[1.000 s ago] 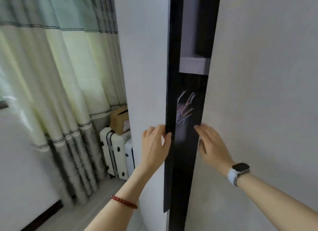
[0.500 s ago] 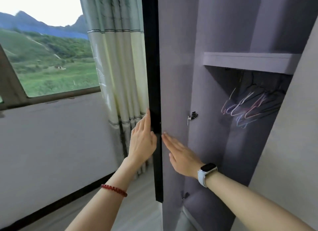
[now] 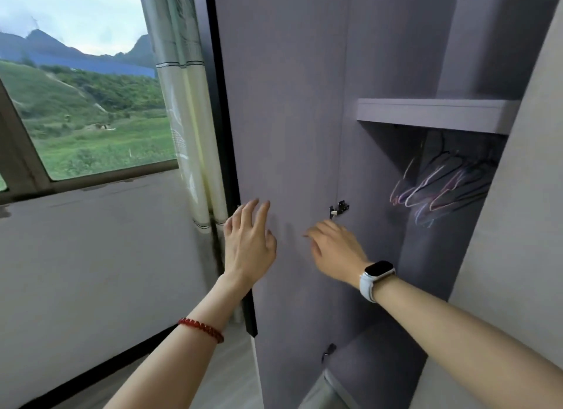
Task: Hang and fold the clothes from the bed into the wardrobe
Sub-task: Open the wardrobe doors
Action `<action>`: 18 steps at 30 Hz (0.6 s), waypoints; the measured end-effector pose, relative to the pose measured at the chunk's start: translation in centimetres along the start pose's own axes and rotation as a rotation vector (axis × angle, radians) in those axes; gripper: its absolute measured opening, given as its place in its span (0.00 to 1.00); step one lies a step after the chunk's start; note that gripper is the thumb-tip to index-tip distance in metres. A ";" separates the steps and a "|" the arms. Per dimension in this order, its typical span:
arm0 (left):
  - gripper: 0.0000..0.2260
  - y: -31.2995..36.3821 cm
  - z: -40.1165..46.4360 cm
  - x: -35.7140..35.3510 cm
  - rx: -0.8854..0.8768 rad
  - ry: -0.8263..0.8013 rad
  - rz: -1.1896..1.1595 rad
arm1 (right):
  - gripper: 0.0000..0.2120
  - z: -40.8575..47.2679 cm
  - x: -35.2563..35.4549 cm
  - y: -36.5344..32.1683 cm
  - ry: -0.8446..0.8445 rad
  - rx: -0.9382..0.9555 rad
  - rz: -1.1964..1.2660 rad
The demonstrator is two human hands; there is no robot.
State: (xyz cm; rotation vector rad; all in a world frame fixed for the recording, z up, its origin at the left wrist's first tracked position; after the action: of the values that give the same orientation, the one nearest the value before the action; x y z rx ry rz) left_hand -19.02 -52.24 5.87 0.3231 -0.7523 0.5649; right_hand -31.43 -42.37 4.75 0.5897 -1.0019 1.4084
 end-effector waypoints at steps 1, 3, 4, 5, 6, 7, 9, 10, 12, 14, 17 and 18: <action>0.21 0.8 0.0 -0.4 -0.005 -0.018 -0.056 | 0.17 -0.7 1.0 0.5 0.069 -0.007 -0.005; 0.16 3.5 0.4 -1.6 -0.017 -0.050 -0.185 | 0.18 -2.8 3.2 2.6 0.150 -0.057 -0.081; 0.15 4.5 0.7 -2.1 -0.026 -0.055 -0.232 | 0.18 -3.6 4.0 3.4 0.157 -0.081 -0.111; 0.13 6.4 1.2 -2.6 -0.050 -0.056 -0.284 | 0.18 -4.8 5.2 4.6 0.159 -0.114 -0.153; 0.12 8.1 1.7 -3.0 -0.077 -0.058 -0.331 | 0.16 -5.8 6.4 5.6 0.165 -0.137 -0.193; 0.12 10.2 2.2 -3.4 -0.109 -0.068 -0.382 | 0.13 -7.1 7.4 6.8 0.180 -0.173 -0.248; 0.12 14.6 3.4 -4.2 -0.187 -0.093 -0.460 | 0.10 -9.4 9.7 9.1 0.198 -0.273 -0.324; 0.13 16.2 3.8 -4.5 -0.217 -0.101 -0.488 | 0.12 -10.1 10.4 9.9 0.201 -0.318 -0.344; 0.15 20.5 4.9 -5.4 -0.300 -0.129 -0.577 | 0.13 -12.2 12.2 11.3 0.216 -0.439 -0.414; 0.18 24.5 6.3 -6.1 -0.369 -0.172 -0.694 | 0.19 -13.8 13.9 12.5 0.218 -0.540 -0.468; 0.27 30.4 9.1 -7.1 -0.420 -0.292 -0.873 | 0.22 -15.5 16.8 14.2 0.255 -0.711 -0.547; 0.30 31.9 9.8 -7.4 -0.428 -0.360 -0.933 | 0.23 -15.7 17.4 14.6 0.260 -0.749 -0.561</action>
State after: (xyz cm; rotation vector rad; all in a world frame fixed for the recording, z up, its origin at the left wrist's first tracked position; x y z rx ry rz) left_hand -47.55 -33.86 9.78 0.3380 -0.9413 -0.5457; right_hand -44.23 -18.21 8.45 0.0986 -0.9654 0.5276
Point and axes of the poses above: each hand's wrist, its own z-axis towards the middle knuckle, its own x-axis out of the back of the hand, y = z × x, the point moved 5 cm from there along z, towards the middle knuckle, and after that the axes turned 9 degrees about z, right-handed, at the moved point
